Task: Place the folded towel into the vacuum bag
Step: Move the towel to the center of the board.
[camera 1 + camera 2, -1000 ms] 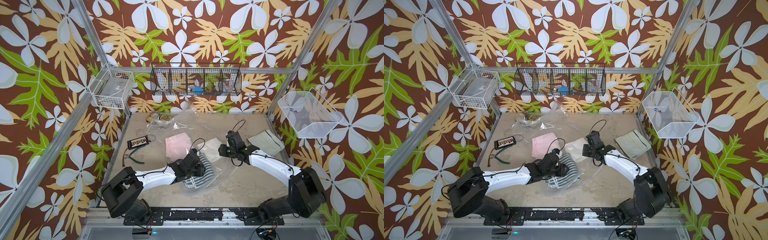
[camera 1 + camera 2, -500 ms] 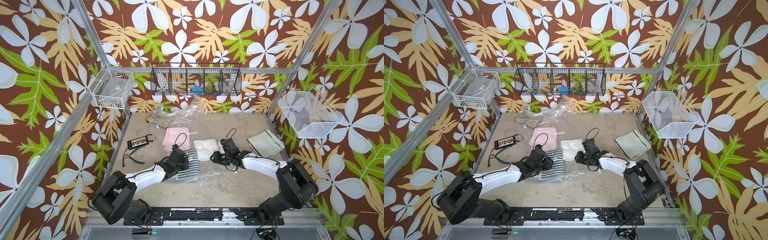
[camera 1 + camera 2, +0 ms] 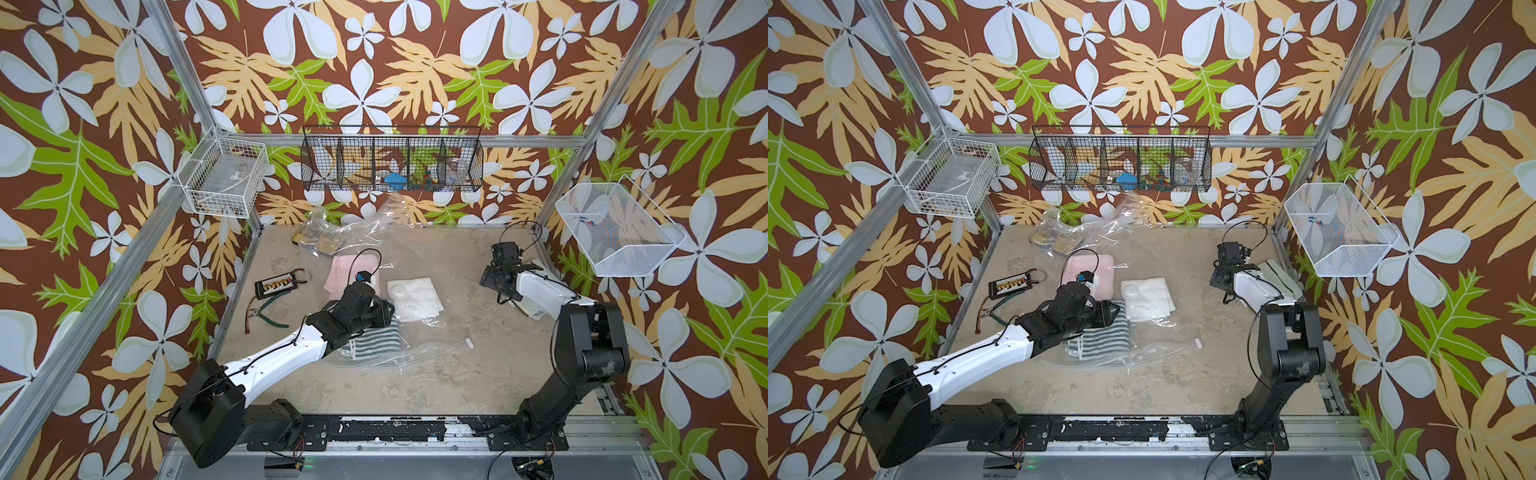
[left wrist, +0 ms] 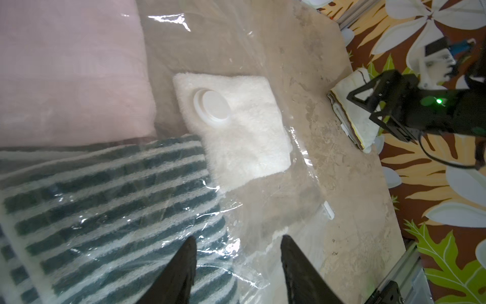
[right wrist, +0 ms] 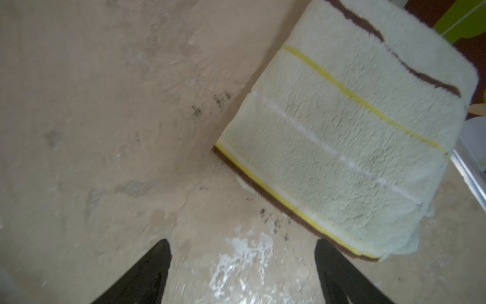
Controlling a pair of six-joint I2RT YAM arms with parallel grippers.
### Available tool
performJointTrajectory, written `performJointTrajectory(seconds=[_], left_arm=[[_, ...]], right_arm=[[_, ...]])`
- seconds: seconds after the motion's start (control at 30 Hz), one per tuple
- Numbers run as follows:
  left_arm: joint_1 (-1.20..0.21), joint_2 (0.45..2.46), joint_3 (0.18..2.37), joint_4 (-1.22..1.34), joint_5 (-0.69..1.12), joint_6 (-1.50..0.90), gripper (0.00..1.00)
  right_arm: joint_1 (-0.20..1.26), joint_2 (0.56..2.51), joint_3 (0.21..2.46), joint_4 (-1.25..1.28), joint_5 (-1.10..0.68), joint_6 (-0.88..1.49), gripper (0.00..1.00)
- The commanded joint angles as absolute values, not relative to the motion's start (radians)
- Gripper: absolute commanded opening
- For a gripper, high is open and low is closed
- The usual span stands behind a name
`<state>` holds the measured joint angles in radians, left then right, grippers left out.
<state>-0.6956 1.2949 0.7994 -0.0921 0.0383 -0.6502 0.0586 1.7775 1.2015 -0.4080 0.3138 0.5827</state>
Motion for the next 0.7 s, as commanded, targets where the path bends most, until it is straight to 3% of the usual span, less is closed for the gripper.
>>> performJointTrajectory(seconds=[0.0, 0.17, 0.27, 0.5, 0.67], left_arm=[[-0.698, 1.308, 0.804, -0.09, 0.091, -0.611, 0.54], [-0.697, 1.309, 0.79, -0.067, 0.106, -0.593, 0.54], [-0.696, 1.318, 0.813, -0.08, 0.103, -0.576, 0.54], [-0.696, 1.291, 0.822, -0.092, 0.074, -0.564, 0.54], [-0.69, 1.24, 0.83, -0.107, 0.015, -0.56, 0.54]], right_arm=[[0.035, 1.861, 1.278, -0.452, 0.406, 0.592, 0.88], [-0.002, 1.983, 1.362, -0.437, 0.35, 0.598, 0.87], [-0.021, 2.052, 1.404, -0.472, 0.288, 0.609, 0.8], [-0.002, 1.972, 1.266, -0.364, 0.131, 0.559, 0.31], [0.131, 1.936, 1.24, -0.406, 0.104, 0.433, 0.17]])
